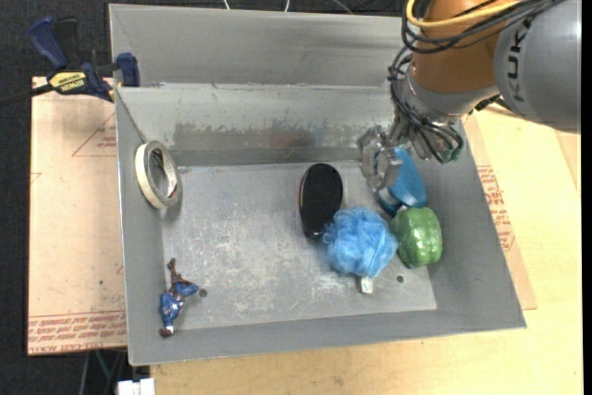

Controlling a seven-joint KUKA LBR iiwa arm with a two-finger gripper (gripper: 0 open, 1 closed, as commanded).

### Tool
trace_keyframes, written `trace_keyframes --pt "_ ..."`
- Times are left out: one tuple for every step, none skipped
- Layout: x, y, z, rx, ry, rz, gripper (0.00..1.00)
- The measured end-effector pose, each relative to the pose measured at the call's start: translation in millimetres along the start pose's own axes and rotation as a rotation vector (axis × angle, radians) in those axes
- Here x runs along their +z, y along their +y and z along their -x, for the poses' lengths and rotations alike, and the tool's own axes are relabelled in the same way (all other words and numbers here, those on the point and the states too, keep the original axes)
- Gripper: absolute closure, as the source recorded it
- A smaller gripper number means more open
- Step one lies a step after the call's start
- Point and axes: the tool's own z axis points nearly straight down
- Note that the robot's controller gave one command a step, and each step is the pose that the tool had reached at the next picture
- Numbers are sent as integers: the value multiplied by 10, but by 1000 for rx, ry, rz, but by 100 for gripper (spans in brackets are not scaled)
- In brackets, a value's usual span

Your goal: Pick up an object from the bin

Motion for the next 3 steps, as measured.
trace_keyframes --pt "-43 -7 17 1 -7 -2 100" --pt "533 220 -280 -128 -6 -1 100" --pt "533 455 -458 -250 -14 -5 100"
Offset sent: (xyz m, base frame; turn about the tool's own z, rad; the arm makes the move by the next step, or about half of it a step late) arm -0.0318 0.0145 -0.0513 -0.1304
